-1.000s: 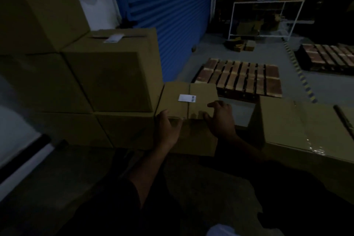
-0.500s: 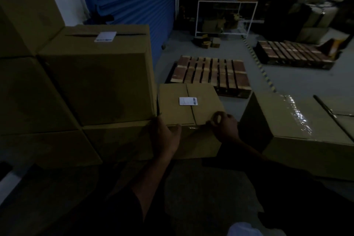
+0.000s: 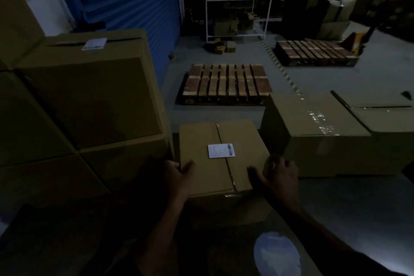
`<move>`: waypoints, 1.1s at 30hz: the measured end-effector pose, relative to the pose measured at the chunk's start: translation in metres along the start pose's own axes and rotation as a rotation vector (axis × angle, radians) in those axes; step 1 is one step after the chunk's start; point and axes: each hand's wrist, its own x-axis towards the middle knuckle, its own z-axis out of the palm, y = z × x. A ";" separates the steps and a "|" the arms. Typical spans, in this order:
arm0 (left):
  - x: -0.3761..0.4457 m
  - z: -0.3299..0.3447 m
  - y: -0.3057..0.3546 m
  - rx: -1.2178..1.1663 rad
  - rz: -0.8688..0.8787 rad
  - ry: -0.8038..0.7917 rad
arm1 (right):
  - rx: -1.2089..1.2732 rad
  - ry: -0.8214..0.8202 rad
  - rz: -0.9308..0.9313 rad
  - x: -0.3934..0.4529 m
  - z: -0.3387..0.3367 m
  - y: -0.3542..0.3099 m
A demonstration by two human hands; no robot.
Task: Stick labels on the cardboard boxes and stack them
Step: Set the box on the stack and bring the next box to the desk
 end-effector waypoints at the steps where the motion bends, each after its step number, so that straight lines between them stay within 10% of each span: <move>1: -0.009 0.000 -0.001 0.043 0.004 -0.018 | -0.006 0.000 0.005 -0.010 -0.007 0.006; 20: -0.253 0.109 -0.005 0.177 0.266 -0.251 | -0.061 0.148 0.190 -0.137 -0.177 0.196; 33: -0.269 0.168 0.026 0.179 0.420 -0.385 | -0.268 0.284 0.161 -0.128 -0.220 0.220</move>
